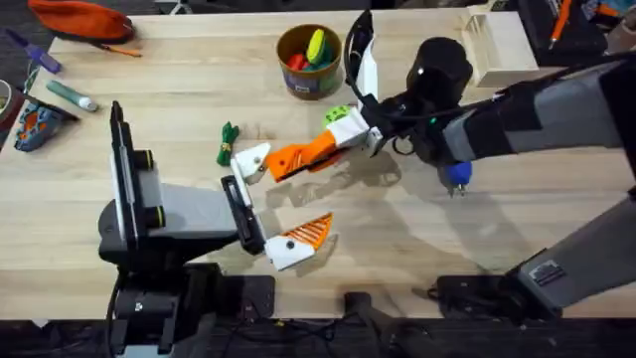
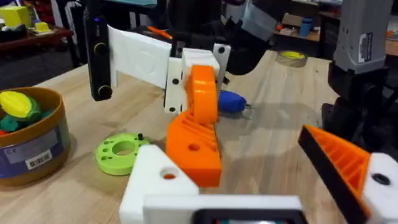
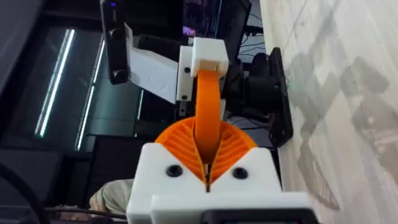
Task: Pick up the gripper from the table and insert it into the empty holder that is missing its gripper. Then pick up a screw, insert it into the mounting hole, and use the screwdriver to tighten it. Finally, clean up the table by picking up the vegetable and placing it into the bucket.
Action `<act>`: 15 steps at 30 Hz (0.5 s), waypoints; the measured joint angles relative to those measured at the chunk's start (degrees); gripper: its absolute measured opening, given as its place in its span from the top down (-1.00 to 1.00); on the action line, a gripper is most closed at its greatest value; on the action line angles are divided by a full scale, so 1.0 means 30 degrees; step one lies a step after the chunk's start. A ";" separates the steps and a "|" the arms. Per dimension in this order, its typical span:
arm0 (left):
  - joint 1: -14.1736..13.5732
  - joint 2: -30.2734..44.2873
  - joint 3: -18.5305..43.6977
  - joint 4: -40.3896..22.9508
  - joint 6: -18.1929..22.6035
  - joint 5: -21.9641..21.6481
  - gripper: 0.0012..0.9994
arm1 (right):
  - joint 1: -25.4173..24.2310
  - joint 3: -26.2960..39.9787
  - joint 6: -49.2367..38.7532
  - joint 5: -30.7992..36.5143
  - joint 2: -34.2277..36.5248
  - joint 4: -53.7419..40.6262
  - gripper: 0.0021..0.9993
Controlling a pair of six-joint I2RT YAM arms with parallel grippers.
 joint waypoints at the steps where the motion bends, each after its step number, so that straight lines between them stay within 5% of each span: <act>1: 0.0002 -0.0005 0.0000 0.0000 -0.0001 0.0000 -0.97 | 0.0000 0.0000 0.0000 0.0046 0.0000 0.0000 0.99; 15: 0.0007 0.0001 0.0000 0.0000 0.0007 0.0000 -0.97 | 0.0000 0.0007 -0.0073 0.0478 0.0006 -0.0001 0.99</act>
